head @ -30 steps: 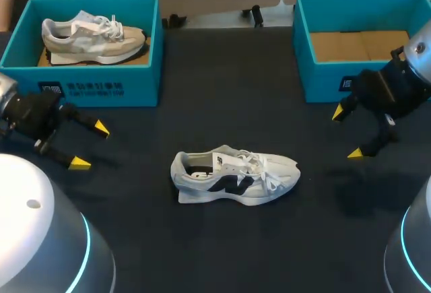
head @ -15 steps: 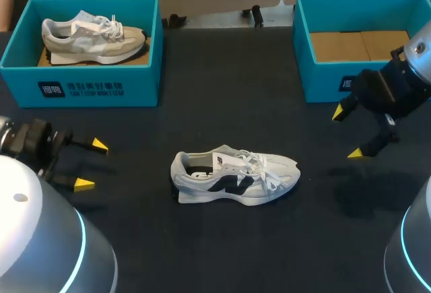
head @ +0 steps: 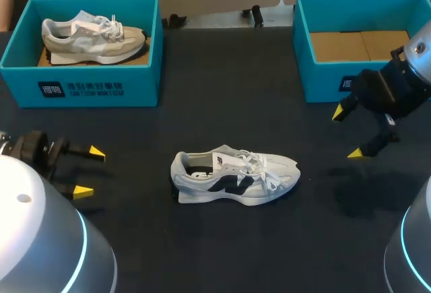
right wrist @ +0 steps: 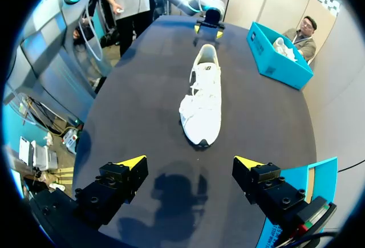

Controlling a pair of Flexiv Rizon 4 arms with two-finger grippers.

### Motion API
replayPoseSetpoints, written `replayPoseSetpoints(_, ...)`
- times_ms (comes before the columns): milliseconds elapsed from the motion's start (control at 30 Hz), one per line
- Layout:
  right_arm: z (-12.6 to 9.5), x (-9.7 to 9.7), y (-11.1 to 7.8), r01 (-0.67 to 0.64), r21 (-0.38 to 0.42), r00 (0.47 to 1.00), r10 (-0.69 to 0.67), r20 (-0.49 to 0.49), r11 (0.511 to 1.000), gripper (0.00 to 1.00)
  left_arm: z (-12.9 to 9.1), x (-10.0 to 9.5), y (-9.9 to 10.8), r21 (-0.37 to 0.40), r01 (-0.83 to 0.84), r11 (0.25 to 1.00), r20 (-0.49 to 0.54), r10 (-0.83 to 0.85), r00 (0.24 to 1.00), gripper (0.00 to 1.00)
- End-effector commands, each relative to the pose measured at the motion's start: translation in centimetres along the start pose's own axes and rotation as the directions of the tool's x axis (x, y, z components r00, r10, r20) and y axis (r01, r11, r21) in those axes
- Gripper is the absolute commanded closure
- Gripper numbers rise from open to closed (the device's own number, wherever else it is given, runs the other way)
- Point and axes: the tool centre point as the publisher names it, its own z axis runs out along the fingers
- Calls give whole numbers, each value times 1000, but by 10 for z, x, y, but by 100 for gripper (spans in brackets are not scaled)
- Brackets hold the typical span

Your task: Take the shoe out of the shoebox, open the shoe tongue, remove and reinsert the insole, then place the shoe into the shoebox

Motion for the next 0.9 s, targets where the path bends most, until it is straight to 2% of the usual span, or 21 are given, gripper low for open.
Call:
replayPoseSetpoints(33,1,1,0,-1,3,1000,1,2,1000,0,1,0,-1,-3,0,1000,2,0,1000,0)
replayPoseSetpoints(367,1,1,0,-1,3,1000,1,2,1000,0,1,0,-1,-3,0,1000,2,0,1000,0)
replayPoseSetpoints(700,1,1,0,-1,3,1000,1,2,1000,0,30,-8,-3,19,20,1000,29,-20,999,0)
replayPoseSetpoints(900,1,1,0,-1,3,1000,1,2,1000,0,50,-8,-6,1,7,1000,32,-7,999,0)
